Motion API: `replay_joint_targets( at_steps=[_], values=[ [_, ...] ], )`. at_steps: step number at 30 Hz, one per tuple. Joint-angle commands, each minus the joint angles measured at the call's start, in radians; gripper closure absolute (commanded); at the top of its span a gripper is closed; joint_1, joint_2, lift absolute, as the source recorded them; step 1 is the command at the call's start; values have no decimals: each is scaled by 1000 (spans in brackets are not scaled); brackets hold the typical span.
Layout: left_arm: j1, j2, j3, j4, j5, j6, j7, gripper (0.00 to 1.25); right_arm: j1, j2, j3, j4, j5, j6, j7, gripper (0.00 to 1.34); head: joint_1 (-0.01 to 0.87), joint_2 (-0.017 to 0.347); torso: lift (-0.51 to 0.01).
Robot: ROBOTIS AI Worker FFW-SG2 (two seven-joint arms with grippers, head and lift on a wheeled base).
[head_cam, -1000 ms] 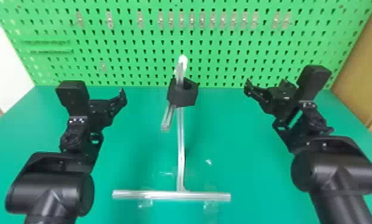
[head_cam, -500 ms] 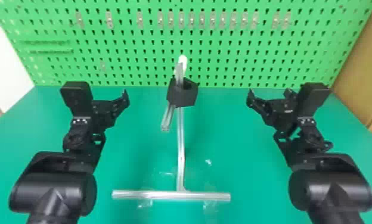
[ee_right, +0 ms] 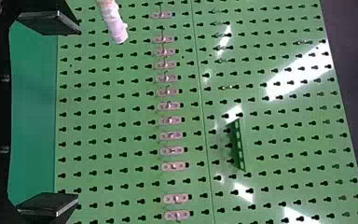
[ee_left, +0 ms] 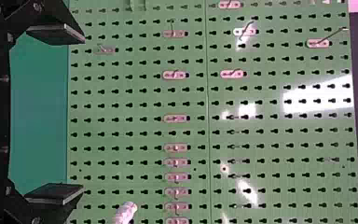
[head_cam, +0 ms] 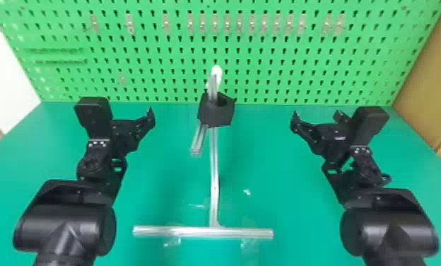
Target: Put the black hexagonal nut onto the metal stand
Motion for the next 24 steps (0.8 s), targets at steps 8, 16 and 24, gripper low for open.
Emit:
replay_joint_targets(
  at_steps=[8,16,24],
  values=[
    [5,0,0,19,11,-44,-1,156,3,-7,5,8,-24,28,2,45,693,81,-1],
    [9,0,1,30,23,-69,-1,156,4,-8,2,8,-24,42,11,47,693,81,-1],
    [9,0,1,33,40,-76,-1,156,4,-8,-7,14,-42,22,34,47,693,81,-1]
  ],
)
